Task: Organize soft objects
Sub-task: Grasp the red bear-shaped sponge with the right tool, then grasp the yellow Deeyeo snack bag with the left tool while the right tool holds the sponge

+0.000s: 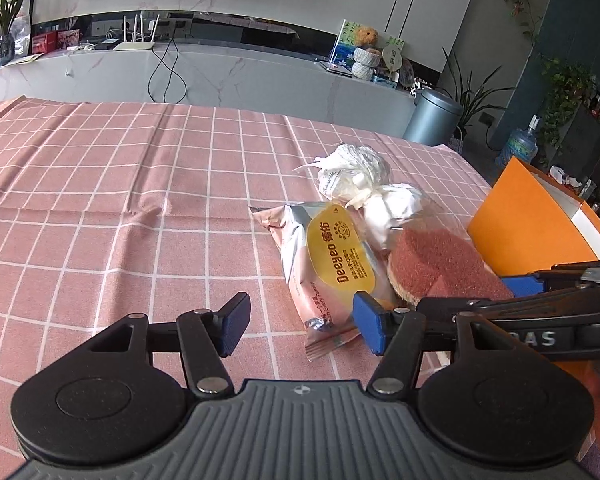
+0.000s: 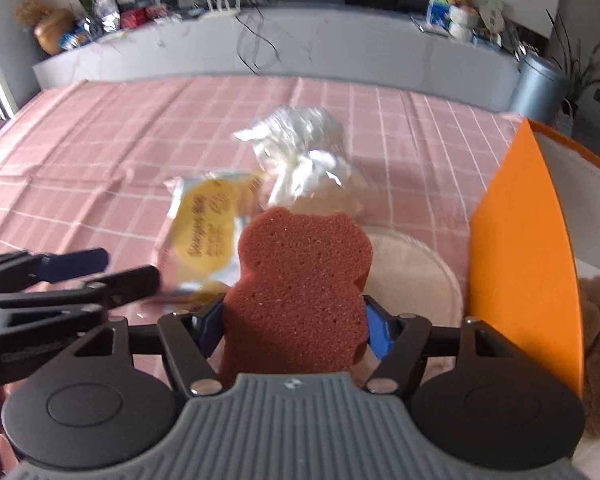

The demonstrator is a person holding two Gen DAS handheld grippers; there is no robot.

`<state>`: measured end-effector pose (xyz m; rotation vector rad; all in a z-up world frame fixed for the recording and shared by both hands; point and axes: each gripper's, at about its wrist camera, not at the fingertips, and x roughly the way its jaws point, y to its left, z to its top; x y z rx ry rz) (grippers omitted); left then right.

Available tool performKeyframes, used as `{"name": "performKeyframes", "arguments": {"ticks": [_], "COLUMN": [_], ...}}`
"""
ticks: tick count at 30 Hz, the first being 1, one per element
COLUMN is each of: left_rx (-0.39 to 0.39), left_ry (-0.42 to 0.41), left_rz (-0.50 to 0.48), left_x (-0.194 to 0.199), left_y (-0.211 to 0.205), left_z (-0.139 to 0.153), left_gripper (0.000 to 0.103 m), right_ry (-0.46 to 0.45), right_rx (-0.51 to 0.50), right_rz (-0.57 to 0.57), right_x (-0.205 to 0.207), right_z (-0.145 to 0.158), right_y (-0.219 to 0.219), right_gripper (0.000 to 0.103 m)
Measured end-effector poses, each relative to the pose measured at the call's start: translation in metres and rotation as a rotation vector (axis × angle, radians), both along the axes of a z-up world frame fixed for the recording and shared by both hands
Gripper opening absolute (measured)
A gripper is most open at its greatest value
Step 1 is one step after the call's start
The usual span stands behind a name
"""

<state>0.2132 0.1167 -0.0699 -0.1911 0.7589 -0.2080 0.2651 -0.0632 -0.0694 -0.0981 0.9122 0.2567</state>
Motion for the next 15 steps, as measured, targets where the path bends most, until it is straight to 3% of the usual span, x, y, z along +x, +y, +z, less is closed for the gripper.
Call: {"name": "performKeyframes", "arguments": {"ticks": [2, 9, 15], "left_rx": [-0.023, -0.093, -0.095], "left_ry": [0.003, 0.032, 0.062], "left_rz": [0.01, 0.016, 0.03], "left_x": [0.003, 0.022, 0.044], "left_y": [0.004, 0.004, -0.008], "left_z": [0.0, -0.005, -0.013], "left_gripper": [0.074, 0.078, 0.078], "right_ry": [-0.039, 0.012, 0.019], "right_rx": [-0.012, -0.001, 0.021], "right_rz": [-0.004, -0.071, -0.065], "right_x": [0.002, 0.015, 0.014], "right_z": [0.004, -0.01, -0.02], "right_y": [0.0, -0.015, -0.013], "right_gripper": [0.068, 0.068, 0.068]}}
